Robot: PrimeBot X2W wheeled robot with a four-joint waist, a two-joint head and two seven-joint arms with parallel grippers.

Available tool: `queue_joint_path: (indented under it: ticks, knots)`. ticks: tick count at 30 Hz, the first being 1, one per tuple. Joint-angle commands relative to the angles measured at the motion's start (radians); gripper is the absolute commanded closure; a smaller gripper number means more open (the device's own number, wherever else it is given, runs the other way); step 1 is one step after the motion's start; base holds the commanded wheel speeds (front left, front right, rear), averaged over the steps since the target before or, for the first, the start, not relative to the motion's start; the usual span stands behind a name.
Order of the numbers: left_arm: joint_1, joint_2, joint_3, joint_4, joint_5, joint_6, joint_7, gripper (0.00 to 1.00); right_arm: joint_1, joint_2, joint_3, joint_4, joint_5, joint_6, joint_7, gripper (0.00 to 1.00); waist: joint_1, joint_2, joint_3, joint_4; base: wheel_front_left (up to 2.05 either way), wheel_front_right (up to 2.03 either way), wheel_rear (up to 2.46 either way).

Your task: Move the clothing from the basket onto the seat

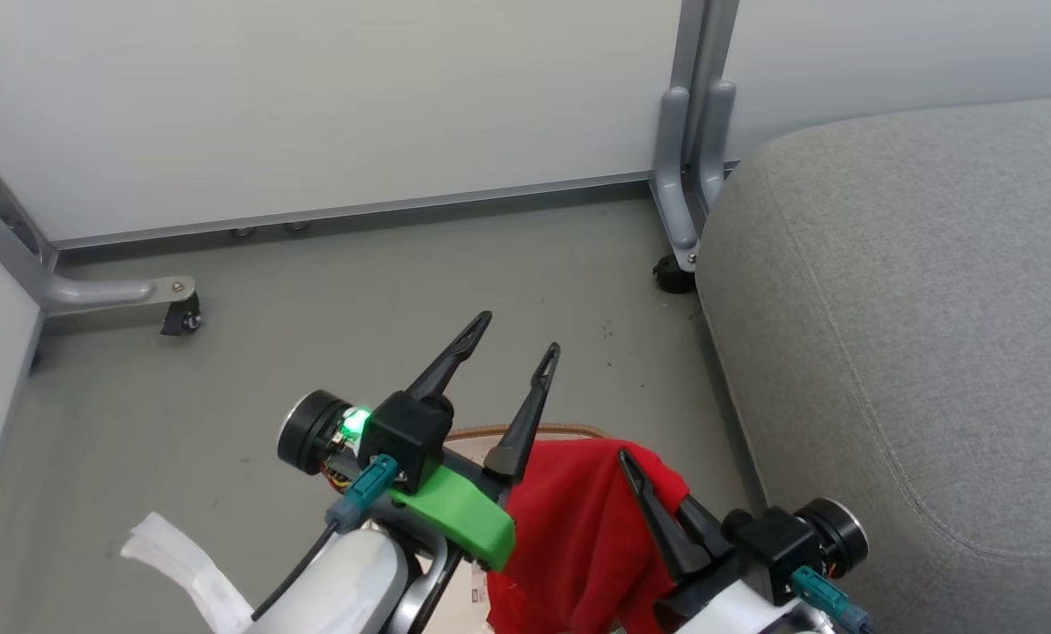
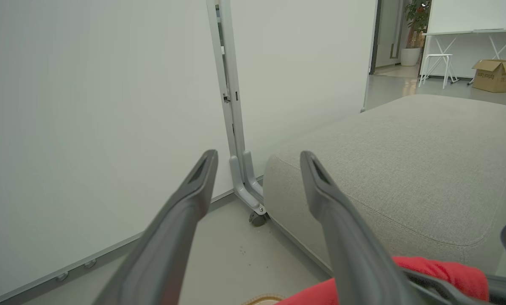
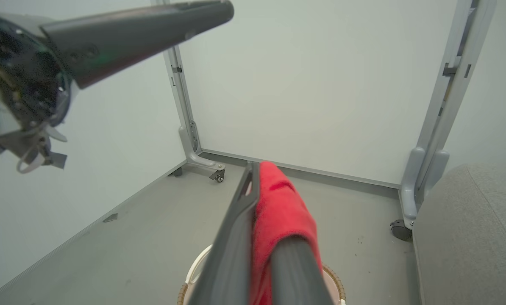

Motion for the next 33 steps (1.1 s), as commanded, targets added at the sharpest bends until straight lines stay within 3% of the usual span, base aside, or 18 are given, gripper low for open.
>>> queue_joint_path:
  ticks: [1,15,23,33]
  knots:
    - [0.025,0.014,0.008,0.001,-0.01,0.007,-0.006,0.0,-0.019,-0.003,-0.007,-0.013,-0.011,0.0,-0.003,1.0,0.0,0.0,0.022,-0.04,0.0,0.0,0.0]
    - [0.122,0.083,0.101,-0.045,-0.014,0.078,-0.084,0.0,-0.059,-0.003,-0.059,-0.133,-0.049,0.0,-0.003,1.0,0.0,0.0,0.123,-0.248,0.0,0.0,0.0]
    - [0.186,0.141,0.116,-0.11,0.005,0.037,-0.1,0.0,-0.03,-0.003,-0.128,-0.206,-0.048,0.0,-0.003,1.0,0.0,0.0,0.174,-0.328,0.0,0.0,0.0]
    - [0.17,0.198,0.096,-0.183,0.076,-0.041,-0.099,0.0,-0.089,-0.003,-0.269,-0.299,-0.036,0.0,-0.004,1.0,0.0,0.0,0.299,-0.297,0.0,0.0,0.0]
